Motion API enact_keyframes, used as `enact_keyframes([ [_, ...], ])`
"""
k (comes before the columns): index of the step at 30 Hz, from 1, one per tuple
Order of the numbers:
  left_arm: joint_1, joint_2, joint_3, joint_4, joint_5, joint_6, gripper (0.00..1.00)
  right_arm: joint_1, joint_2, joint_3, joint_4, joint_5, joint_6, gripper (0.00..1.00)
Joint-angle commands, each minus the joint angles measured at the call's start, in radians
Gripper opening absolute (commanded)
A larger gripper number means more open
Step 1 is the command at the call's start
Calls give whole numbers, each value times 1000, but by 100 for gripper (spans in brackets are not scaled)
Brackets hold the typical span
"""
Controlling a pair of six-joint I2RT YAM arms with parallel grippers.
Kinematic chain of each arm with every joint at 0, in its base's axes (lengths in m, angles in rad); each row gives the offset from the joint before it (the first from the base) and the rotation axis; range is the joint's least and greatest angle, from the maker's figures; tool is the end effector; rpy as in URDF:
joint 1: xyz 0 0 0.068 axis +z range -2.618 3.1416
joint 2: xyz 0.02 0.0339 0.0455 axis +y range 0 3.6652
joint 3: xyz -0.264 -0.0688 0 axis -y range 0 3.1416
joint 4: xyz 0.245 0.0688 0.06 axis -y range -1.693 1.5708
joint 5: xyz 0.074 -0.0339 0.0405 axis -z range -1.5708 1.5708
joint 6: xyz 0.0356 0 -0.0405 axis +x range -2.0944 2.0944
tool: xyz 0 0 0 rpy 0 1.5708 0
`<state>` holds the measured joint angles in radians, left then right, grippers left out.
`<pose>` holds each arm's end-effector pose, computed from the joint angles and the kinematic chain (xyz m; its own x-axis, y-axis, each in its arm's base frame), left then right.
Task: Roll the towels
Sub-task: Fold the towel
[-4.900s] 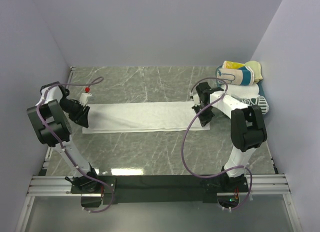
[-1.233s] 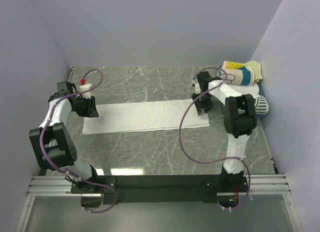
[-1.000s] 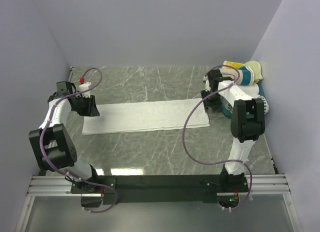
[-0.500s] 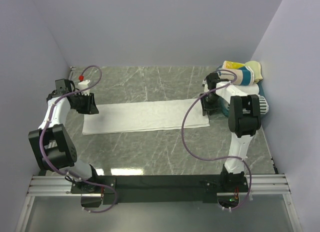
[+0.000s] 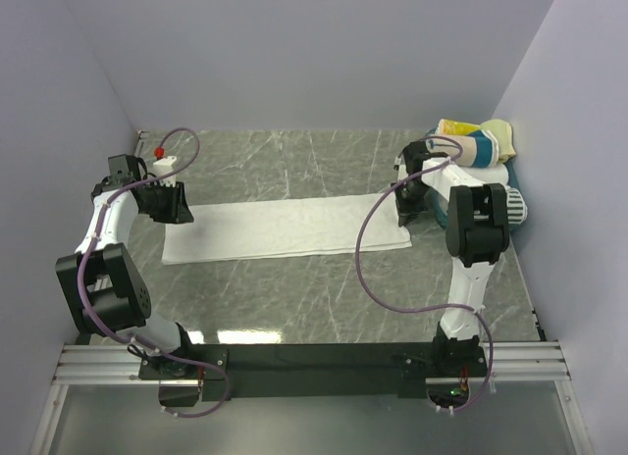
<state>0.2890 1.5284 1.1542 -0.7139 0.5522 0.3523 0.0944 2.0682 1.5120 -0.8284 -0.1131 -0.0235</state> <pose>0.2998 0.0697 0.2512 -0.8001 0.0686 -0.5960 0.2843 0.9182 -0.2759 0.4038 0.0423 0.1596 -0.9754 -0.1158 -0.1877 -0.1374 0.9848 0.1065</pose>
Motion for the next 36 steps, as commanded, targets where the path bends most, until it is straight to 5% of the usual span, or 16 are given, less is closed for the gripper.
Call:
enact_keyframes([
  [1, 2, -22, 9, 25, 17, -4, 36, -18, -2, 13, -26, 26, -29, 0],
  [16, 1, -48, 7, 50, 45, -22, 41, -24, -145, 79, -133, -23, -75, 0],
  [21, 1, -42, 42, 36, 81, -27, 73, 56, -143, 109, -140, -82, -55, 0],
  [22, 1, -36, 54, 25, 90, -35, 92, 67, -142, 119, -141, -91, -47, 0],
  [26, 4, -30, 114, -2, 113, -52, 100, 131, -112, 168, -150, -118, -30, 0],
  [36, 28, -60, 231, -15, 64, -130, 99, 223, -33, 241, -134, -266, 22, 0],
])
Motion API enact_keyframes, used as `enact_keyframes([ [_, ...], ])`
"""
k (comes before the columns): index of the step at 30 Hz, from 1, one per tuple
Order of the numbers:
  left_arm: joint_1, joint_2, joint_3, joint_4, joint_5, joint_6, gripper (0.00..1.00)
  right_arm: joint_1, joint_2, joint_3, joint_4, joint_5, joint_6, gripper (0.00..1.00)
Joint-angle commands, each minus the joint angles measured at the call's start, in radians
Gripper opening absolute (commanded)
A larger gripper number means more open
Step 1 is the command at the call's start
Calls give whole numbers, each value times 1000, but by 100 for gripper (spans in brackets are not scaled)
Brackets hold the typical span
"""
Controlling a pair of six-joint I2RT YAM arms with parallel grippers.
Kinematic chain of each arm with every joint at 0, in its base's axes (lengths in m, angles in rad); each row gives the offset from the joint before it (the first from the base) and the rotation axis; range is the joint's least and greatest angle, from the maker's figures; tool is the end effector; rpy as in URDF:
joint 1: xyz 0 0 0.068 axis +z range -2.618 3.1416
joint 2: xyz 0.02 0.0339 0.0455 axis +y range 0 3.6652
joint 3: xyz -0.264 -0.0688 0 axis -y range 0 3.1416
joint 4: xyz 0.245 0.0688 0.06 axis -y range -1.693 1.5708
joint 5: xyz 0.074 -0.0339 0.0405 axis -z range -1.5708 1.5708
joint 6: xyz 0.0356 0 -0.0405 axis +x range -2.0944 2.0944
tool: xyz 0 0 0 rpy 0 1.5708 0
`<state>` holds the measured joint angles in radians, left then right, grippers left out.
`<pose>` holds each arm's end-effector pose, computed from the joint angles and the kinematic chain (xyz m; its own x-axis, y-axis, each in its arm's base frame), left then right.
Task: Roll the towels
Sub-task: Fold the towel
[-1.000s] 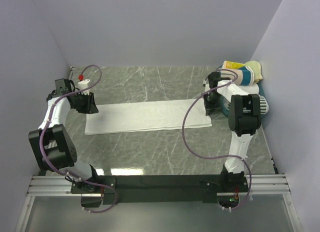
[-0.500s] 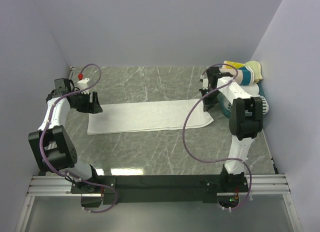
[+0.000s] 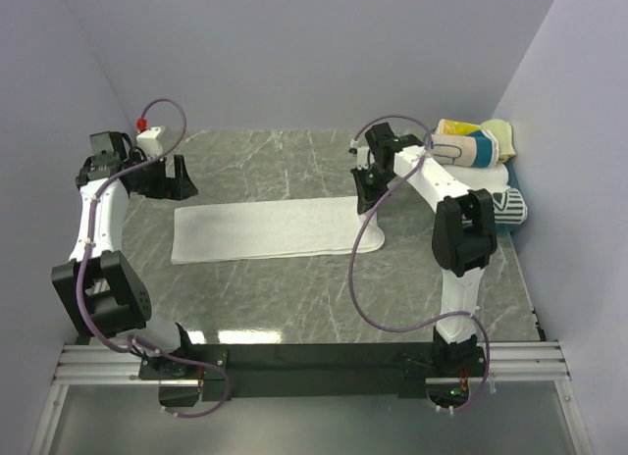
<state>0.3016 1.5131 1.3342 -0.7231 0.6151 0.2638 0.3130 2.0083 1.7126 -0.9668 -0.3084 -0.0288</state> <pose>0.3121 0.0756 0.3116 -0.6974 0.0061 -0.7166 0.2910 0.9162 -0.2754 0.3929 0.1385 0.2358 -0.8952 -0.3186 -0.3116 -0.4070 0.8694 0.2804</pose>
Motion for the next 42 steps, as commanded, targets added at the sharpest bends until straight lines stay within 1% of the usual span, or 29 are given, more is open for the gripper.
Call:
enact_keyframes([
  [1, 19, -51, 54, -4, 0, -44, 99, 11, 33, 42, 11, -81, 52, 0],
  [5, 47, -67, 51, 4, -5, -57, 99, 38, 59, 51, 40, -139, 70, 0],
  [9, 79, -64, 56, -10, 5, -60, 100, 66, 81, 65, 83, -164, 89, 0],
  [12, 85, -60, 56, -33, -6, -61, 99, 99, 110, 100, 80, -176, 96, 0],
  [19, 90, -73, 36, -33, -48, -43, 99, 156, 168, 186, 68, -163, 101, 0],
  [24, 91, -79, 28, -29, -45, -28, 99, 179, 210, 237, 60, -166, 113, 0],
  [36, 93, -80, 3, -21, -41, -23, 99, 204, 253, 269, 68, -153, 124, 0],
  [42, 91, -80, -4, -33, -14, 2, 100, 216, 271, 286, 62, -170, 122, 0],
])
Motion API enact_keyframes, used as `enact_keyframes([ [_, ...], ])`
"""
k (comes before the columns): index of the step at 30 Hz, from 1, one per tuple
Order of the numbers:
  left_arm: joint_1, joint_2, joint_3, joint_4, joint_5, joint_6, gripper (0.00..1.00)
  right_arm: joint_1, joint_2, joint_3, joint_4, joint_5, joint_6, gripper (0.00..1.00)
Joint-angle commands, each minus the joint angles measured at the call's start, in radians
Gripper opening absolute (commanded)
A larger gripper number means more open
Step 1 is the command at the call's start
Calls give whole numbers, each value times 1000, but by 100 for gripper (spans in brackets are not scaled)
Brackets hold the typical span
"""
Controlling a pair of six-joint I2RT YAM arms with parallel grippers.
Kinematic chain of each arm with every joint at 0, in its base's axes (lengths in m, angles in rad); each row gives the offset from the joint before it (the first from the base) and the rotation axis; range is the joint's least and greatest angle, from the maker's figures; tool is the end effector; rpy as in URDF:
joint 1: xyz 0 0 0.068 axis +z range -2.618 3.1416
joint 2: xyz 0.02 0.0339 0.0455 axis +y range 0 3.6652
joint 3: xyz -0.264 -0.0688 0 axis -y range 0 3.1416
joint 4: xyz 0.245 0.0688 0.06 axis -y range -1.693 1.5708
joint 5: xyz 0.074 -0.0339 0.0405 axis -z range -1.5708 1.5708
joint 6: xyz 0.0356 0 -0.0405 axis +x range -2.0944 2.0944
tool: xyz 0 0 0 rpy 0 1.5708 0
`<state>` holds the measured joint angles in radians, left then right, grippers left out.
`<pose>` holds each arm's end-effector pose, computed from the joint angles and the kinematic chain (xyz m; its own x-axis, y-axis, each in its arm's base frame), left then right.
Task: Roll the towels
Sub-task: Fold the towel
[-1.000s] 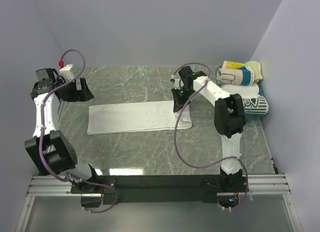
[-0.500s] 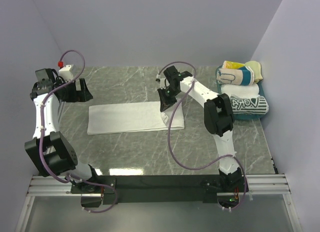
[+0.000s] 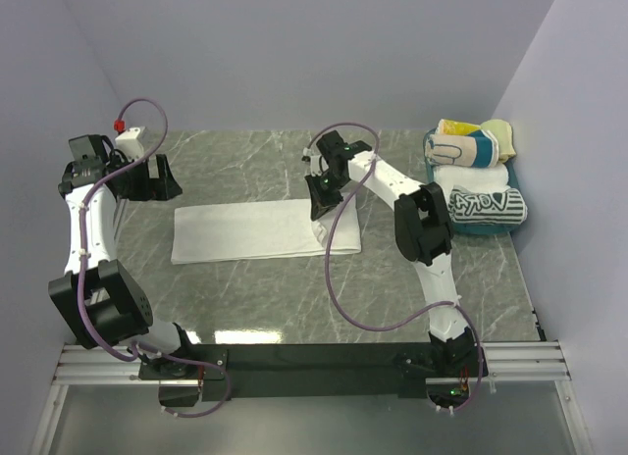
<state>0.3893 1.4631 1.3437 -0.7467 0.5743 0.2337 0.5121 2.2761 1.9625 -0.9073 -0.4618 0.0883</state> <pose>0.2935 0.0995 0.3272 -0.6840 -0.0705 -0.7260 0.1700 0.9525 -0.2526 0.4098 0.2485 0.1966 -0.8661 -0.3963 -0.3046 -0.4974 0.7434 0.4472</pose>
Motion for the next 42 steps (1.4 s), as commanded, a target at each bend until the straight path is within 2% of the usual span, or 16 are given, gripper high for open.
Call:
enact_keyframes([
  [1, 3, -30, -15, -11, 29, 33, 99, 20, 2, 30, 4, -21, 7, 0],
  [14, 3, -18, -12, -5, 38, 33, 99, 34, -13, 6, 10, -37, 16, 0],
  [21, 3, -9, -3, -3, 33, 27, 99, 37, 32, 45, -13, -86, 2, 0],
  [24, 5, -10, 3, 0, 45, 23, 100, 36, 33, 93, -54, -126, -39, 19],
  [25, 3, -14, 3, 1, 58, 24, 99, 37, 23, 96, -61, -133, -57, 29],
  [27, 5, -17, 3, 3, 68, 27, 99, 36, -12, 99, -65, -150, -73, 36],
  [29, 3, -20, 6, 6, 78, 27, 100, 34, -41, 95, -62, -169, -81, 38],
  [33, 5, -20, 15, 7, 85, 24, 99, 17, -150, 20, -18, -176, -116, 37],
  [36, 5, -17, 20, 12, 81, 24, 99, -24, -191, -36, 48, -118, -94, 29],
  [39, 3, -14, 12, 14, 76, 29, 99, -66, -146, -2, 35, -37, -101, 22],
  [42, 2, 2, 2, -3, 78, 45, 98, -101, -80, 48, 10, -2, -105, 20],
])
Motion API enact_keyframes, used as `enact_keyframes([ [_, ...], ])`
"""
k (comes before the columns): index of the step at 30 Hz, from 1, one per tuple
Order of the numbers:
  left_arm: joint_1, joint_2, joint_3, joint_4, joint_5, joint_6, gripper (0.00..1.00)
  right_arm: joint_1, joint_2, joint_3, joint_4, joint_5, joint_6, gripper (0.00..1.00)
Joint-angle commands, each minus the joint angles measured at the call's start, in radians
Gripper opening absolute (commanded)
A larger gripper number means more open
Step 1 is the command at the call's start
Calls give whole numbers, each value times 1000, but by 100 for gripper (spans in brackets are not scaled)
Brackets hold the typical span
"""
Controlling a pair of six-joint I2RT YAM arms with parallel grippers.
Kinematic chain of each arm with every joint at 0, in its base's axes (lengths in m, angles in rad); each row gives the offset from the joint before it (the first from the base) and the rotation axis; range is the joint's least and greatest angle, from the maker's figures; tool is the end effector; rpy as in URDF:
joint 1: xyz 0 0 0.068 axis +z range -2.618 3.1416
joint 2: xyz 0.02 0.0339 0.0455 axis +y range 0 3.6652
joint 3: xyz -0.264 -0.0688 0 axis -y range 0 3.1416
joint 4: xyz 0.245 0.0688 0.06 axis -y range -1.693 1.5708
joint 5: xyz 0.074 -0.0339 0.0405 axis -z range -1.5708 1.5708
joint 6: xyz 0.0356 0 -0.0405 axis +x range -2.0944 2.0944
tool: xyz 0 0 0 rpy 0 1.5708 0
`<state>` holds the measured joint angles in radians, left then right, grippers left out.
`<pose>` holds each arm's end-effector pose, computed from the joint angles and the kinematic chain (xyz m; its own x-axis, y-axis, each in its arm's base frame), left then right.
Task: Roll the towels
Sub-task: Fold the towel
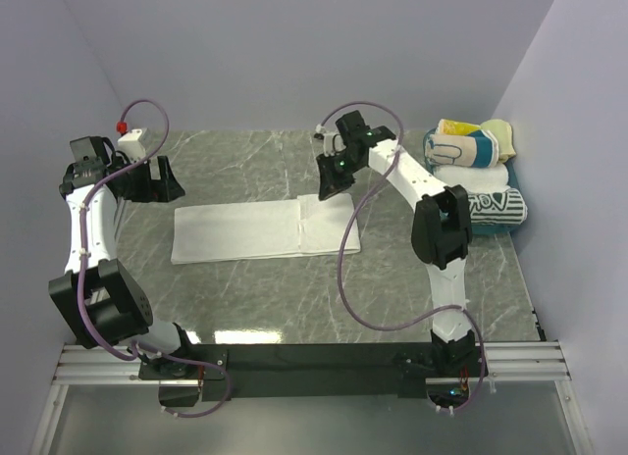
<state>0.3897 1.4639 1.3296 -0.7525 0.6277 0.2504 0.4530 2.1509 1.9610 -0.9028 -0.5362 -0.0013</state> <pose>0.2925 0.0975 0.3230 -0.6857 -0.0648 -0.7250 0.2123 0.9349 -0.2844 0.4099 0.2198 0.2541 -0.7976 -0.3895 -0.4607 -0.5886 0.6696 0.4530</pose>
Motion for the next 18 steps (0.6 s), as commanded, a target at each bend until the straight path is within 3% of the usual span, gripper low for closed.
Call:
enact_keyframes([
  [1, -2, 7, 14, -20, 21, 42, 94, -46, 62, 65, 4, 76, -13, 19],
  [2, -6, 21, 10, -28, 20, 49, 86, -46, 96, 79, 5, 79, -9, 19],
  [5, -8, 35, -12, -38, 10, 53, 76, -37, 165, 145, 12, 70, 0, 16],
  [13, -23, 21, -93, -41, -31, 56, 68, -25, 296, 202, 61, 87, 27, 15],
  [18, -123, 68, -139, -80, -152, 17, 65, -42, 290, 236, -19, -8, 20, 15],
])
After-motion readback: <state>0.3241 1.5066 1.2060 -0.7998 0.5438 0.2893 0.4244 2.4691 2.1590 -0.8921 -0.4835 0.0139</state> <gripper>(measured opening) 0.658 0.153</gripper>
